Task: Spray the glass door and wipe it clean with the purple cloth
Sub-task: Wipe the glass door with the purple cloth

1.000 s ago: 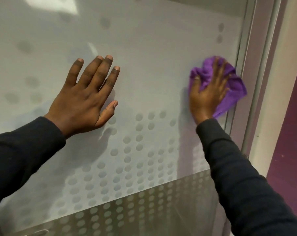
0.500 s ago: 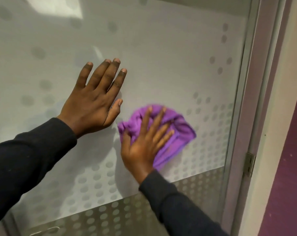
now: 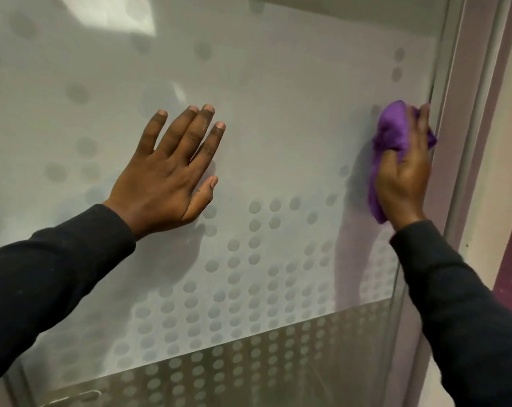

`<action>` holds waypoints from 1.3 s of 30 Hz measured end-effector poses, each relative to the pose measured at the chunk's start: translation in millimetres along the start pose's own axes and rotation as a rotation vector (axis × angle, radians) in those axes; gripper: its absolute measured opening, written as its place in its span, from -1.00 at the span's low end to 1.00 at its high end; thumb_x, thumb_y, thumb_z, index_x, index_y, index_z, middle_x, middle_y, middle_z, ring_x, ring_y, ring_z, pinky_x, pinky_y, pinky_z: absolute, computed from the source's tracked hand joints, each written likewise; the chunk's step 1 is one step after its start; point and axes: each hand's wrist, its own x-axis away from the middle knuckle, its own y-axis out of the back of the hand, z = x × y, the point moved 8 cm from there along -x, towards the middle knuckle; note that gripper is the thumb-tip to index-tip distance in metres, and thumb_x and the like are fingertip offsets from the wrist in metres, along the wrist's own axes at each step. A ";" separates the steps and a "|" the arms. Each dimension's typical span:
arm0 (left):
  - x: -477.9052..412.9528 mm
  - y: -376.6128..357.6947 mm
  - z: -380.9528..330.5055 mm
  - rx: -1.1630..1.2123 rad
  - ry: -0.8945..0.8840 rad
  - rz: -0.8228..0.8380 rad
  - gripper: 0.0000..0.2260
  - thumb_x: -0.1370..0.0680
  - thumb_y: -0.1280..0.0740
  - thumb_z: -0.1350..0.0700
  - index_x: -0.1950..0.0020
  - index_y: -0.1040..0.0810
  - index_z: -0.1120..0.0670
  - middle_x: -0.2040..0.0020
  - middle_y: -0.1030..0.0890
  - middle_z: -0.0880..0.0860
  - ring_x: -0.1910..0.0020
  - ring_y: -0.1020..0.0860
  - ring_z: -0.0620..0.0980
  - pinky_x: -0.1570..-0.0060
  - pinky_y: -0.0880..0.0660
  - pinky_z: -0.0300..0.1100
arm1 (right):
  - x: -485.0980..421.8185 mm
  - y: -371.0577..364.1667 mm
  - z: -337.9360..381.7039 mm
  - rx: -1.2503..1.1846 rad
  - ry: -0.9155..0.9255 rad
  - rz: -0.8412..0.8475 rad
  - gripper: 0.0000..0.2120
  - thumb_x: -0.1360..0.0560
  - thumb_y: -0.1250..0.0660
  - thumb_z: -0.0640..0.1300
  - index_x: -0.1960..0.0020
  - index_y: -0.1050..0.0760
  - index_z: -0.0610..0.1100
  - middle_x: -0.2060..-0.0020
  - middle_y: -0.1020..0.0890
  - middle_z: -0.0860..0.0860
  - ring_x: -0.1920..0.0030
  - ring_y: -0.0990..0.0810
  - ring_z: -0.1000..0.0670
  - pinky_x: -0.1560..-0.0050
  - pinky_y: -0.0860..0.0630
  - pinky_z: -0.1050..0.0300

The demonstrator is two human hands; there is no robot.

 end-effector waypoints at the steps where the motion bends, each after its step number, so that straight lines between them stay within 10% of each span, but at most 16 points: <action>1: 0.2 -0.5 0.4 -0.003 0.001 0.003 -0.36 -0.66 0.06 -0.14 -0.66 -0.05 0.19 -0.65 -0.07 0.25 -0.63 -0.08 0.22 -0.57 -0.05 0.24 | -0.7 10.0 1.9 -0.111 -0.039 0.013 -0.48 -0.57 -0.12 -0.22 -0.53 -0.36 -0.16 -0.36 -0.55 -0.09 -0.28 -0.53 0.09 -0.29 -0.51 0.22; 9: -0.2 0.7 0.1 -0.005 -0.003 -0.010 -0.36 -0.66 0.03 -0.14 -0.66 -0.06 0.19 -0.65 -0.08 0.25 -0.62 -0.10 0.22 -0.56 -0.04 0.22 | -23.0 43.8 20.1 -0.301 -0.252 -0.062 -0.77 -0.57 -0.21 -0.26 0.00 -0.60 -0.01 0.23 -0.63 0.10 0.16 -0.58 0.07 0.10 -0.54 0.13; 15: -0.6 1.3 -0.1 0.004 -0.008 -0.017 -0.34 -0.65 0.05 -0.17 -0.65 -0.07 0.20 -0.64 -0.09 0.26 -0.62 -0.10 0.24 -0.56 -0.03 0.22 | -1.0 6.7 14.6 -0.325 -0.211 -0.346 -0.55 -0.55 -0.14 -0.29 -0.42 -0.45 -0.23 -0.31 -0.61 -0.13 -0.31 -0.59 -0.06 -0.39 -0.49 -0.02; 19: 0.3 0.6 -0.2 -0.003 -0.007 -0.024 -0.35 -0.66 0.04 -0.17 -0.65 -0.08 0.20 -0.64 -0.10 0.27 -0.61 -0.12 0.24 -0.56 -0.05 0.23 | 33.7 -47.5 29.8 -0.073 0.045 -0.212 -0.46 -0.59 -0.14 -0.29 -0.58 -0.28 -0.18 -0.56 -0.33 -0.13 -0.58 -0.27 -0.07 -0.59 -0.23 0.06; 24: 0.0 0.4 -0.5 -0.006 -0.010 -0.039 -0.36 -0.66 0.03 -0.14 -0.65 -0.09 0.20 -0.64 -0.11 0.26 -0.61 -0.12 0.24 -0.55 -0.06 0.23 | 28.3 -74.3 52.5 0.033 0.045 -0.244 -0.45 -0.60 -0.19 -0.14 -0.59 -0.28 -0.13 -0.60 -0.22 -0.19 -0.61 -0.17 -0.21 -0.58 -0.23 -0.09; 33: 1.1 1.6 -0.6 -0.012 -0.028 -0.018 -0.36 -0.61 0.01 -0.04 -0.64 -0.11 0.23 -0.63 -0.11 0.29 -0.62 -0.11 0.25 -0.56 -0.06 0.26 | 183.0 -144.4 94.0 0.187 0.681 0.200 -0.50 -0.64 -0.12 -0.04 -0.55 -0.34 -0.16 -0.58 -0.23 -0.27 -0.63 -0.11 -0.21 -0.57 -0.20 -0.26; 39: 0.9 -0.8 -0.2 -0.025 -0.022 -0.006 -0.36 -0.60 0.03 -0.04 -0.65 -0.08 0.21 -0.64 -0.09 0.27 -0.62 -0.10 0.23 -0.56 -0.05 0.26 | 47.2 -30.0 -34.8 0.296 0.287 -0.021 -0.39 -0.56 -0.17 -0.17 -0.60 -0.23 0.08 -0.64 -0.12 -0.02 -0.58 -0.24 -0.15 -0.36 -0.47 -0.03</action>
